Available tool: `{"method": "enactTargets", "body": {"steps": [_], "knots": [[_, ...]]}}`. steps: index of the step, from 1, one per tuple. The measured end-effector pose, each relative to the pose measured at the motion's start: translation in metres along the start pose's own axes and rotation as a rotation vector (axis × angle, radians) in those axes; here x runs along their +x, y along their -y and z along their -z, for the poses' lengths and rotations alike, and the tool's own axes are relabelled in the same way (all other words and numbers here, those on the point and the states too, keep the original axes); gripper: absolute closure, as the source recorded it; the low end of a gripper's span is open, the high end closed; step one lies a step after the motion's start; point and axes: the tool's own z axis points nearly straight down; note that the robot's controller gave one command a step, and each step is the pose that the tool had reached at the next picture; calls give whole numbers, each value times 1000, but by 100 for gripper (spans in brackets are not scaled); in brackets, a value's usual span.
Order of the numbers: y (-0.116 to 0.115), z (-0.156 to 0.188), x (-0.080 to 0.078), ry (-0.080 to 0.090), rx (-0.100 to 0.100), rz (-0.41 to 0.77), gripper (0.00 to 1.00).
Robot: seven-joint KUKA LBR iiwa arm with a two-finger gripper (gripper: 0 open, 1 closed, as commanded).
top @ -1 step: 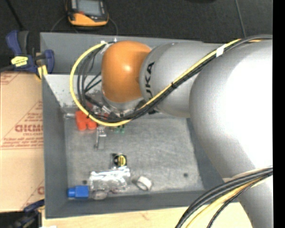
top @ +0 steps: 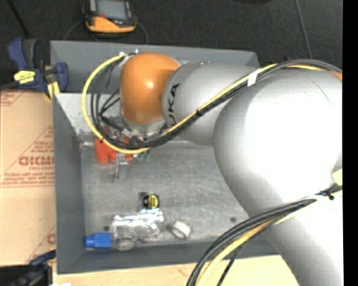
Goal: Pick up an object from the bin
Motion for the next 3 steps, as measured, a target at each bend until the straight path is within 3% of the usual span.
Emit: {"method": "enactTargets", "body": {"steps": [1,2,3], "knots": [[-1,3,1,-7,-1,-1,100],[-41,111,13,-3,-1,85,100],[-41,100,24,-15,2,-147,100]]}}
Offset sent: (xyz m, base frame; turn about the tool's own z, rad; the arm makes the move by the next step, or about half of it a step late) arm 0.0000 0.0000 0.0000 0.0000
